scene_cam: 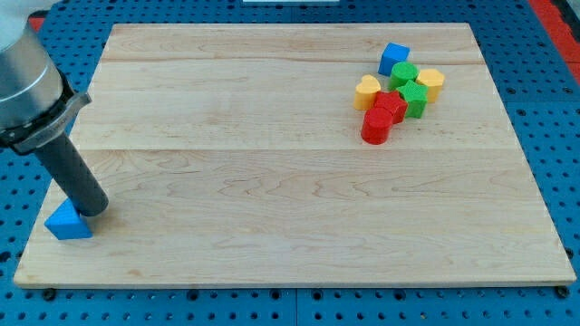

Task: Move the arm away from the blue triangle

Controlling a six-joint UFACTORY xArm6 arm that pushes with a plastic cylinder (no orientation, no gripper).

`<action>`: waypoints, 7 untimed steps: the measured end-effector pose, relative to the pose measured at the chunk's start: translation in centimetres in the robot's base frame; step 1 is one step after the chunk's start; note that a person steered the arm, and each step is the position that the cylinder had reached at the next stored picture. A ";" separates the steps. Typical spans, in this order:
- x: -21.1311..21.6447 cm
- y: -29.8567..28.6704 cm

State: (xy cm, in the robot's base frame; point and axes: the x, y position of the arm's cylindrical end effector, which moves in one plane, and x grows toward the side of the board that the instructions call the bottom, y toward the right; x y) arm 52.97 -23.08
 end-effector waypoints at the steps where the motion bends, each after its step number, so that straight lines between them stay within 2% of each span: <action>1: -0.4 -0.8; 3: -1.1 -1.4; 7: -7.7 3.2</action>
State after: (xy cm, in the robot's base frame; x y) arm 45.23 -19.84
